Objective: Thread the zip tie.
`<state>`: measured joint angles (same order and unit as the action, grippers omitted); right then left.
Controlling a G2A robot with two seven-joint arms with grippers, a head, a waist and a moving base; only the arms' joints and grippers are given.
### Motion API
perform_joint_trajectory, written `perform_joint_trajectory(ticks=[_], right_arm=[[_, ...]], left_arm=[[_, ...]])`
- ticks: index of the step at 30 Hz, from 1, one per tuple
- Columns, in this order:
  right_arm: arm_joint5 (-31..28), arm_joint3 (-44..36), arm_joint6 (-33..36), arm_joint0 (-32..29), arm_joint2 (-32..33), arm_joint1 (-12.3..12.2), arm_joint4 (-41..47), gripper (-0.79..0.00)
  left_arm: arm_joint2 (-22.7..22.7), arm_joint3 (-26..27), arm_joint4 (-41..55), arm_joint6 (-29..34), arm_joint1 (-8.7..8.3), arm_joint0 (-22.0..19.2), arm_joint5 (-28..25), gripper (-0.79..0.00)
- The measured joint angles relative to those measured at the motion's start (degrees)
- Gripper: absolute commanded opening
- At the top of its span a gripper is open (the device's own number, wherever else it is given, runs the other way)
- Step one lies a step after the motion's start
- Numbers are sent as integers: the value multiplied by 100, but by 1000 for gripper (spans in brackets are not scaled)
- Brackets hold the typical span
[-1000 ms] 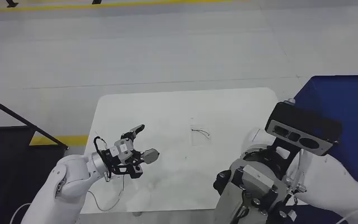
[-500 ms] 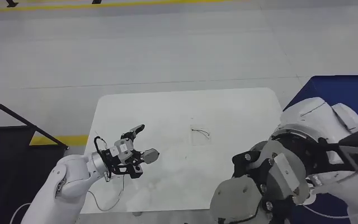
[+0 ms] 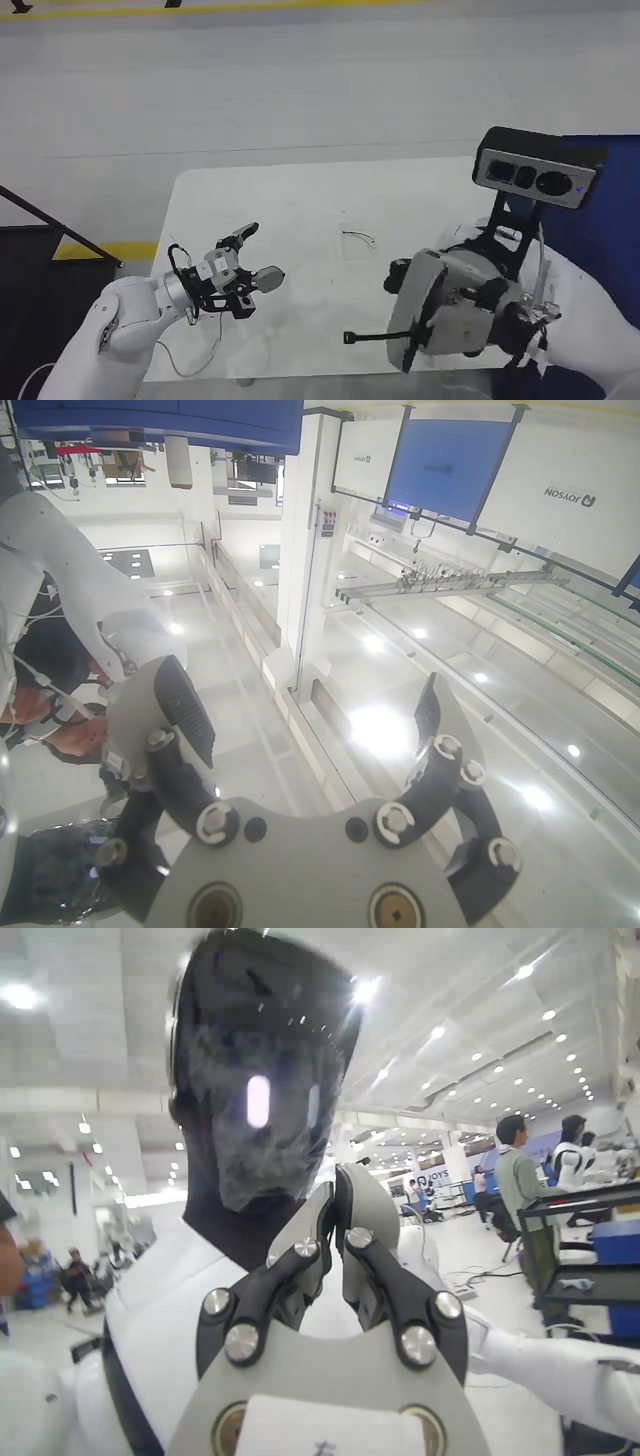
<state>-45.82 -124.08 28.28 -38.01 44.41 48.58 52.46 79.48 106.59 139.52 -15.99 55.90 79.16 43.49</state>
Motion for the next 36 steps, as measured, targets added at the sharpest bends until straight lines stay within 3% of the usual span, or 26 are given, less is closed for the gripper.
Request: perform_joint_trajectory(ticks=[5,8,17,22,26,30,36], right_arm=[[784,-90,774,-137,112,15,1118,-785],[984,-144,1075,-257,268,24,1284,-785],[620,-367,1500,-777,574,121,1238,-785],[60,-272,1875,-895,820,180,501,-785],[-570,-82,2027,-832,1183,234,-672,-785],[-1187,35,1690,-641,1658,319,-1651,-785],[-1218,-86,1114,-444,2046,520,-2793,-785]], left_arm=[[0,0,0,0,0,0,0,0],[0,0,0,0,0,0,0,0],[0,0,0,0,0,0,0,0],[0,0,0,0,0,0,0,0],[0,0,0,0,0,0,0,0],[0,0,0,0,0,0,0,0],[0,0,0,0,0,0,0,0]])
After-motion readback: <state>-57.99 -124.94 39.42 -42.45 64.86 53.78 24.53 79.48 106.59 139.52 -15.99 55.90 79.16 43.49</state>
